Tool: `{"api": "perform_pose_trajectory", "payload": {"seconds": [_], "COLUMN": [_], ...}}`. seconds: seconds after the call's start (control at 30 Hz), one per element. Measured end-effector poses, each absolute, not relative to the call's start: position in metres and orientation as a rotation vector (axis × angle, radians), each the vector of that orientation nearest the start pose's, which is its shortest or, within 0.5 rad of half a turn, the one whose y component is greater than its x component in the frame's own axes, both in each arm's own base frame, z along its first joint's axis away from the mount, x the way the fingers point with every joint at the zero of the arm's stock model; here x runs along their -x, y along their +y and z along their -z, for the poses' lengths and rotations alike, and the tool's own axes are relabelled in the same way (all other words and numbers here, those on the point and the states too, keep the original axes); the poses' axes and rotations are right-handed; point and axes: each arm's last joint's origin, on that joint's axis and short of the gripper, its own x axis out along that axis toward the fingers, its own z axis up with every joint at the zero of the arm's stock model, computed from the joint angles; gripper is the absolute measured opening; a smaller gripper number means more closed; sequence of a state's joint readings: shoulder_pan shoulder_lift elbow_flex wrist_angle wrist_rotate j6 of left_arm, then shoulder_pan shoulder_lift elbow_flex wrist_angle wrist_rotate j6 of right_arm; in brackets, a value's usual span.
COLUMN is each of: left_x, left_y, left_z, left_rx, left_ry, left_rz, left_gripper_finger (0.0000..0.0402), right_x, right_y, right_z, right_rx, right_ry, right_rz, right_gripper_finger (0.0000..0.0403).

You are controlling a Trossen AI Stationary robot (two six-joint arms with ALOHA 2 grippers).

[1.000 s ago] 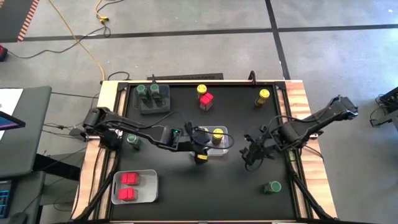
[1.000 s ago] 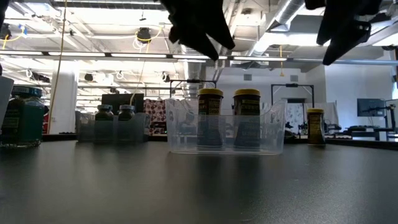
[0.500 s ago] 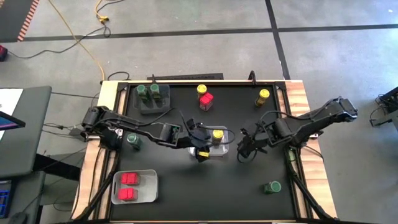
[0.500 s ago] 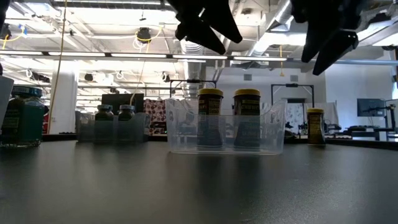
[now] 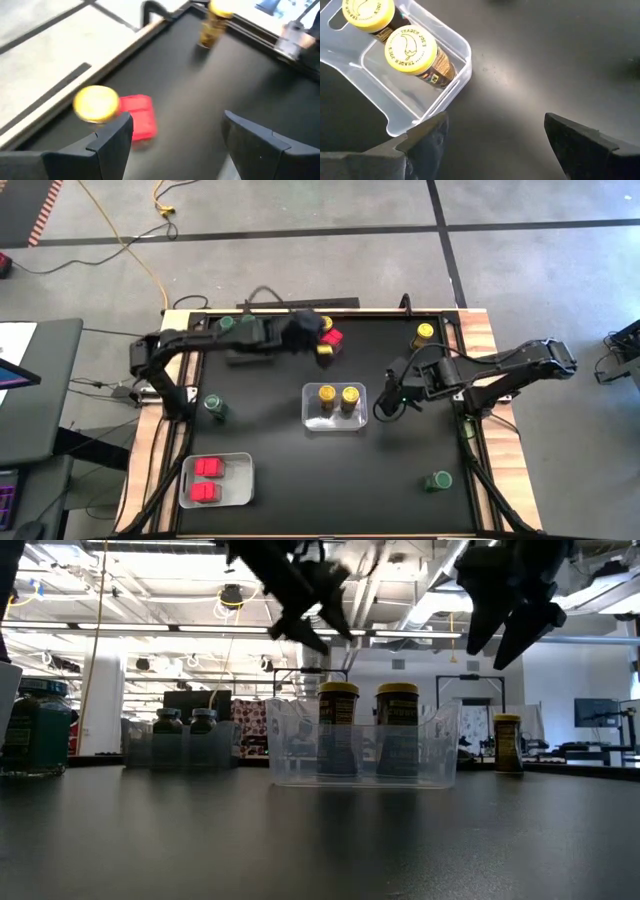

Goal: Sort spices by type
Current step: Put the yellow seasoning bottle into the transparent bin

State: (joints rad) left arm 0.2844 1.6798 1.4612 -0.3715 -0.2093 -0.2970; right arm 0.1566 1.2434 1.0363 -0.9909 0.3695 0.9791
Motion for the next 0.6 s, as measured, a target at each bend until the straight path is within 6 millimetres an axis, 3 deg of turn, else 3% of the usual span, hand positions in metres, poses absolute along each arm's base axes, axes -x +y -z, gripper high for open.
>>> {"api": "perform_pose_trajectory", "payload": {"seconds": [0.1,0.3,0.4,0.6], "left_x": [-0.354,-0.348,-0.356,-0.378], "left_y": [0.143,0.186,0.205,0.231], "left_z": [-0.317,-0.338,-0.344,-0.333], "left_rx": [0.313,0.287,0.277,0.323], "left_ry": [0.536,0.556,0.587,0.750], "left_rz": [-0.594,-0.662,-0.678,-0.706], "left_gripper_finger": [0.0286,0.0286,0.0286,0.0286], "right_x": [-0.222,-0.223,-0.223,-0.223], "right_y": [0.021,0.009,0.003,-0.004], "right_z": [-0.273,-0.272,-0.272,-0.272], "right_rx": [-0.559,-0.583,-0.601,-0.619], "right_ry": [0.944,0.937,0.930,0.922], "right_rz": [0.733,0.781,0.809,0.839], "right_gripper_finger": [0.0356,0.0356,0.0356,0.0356]}}
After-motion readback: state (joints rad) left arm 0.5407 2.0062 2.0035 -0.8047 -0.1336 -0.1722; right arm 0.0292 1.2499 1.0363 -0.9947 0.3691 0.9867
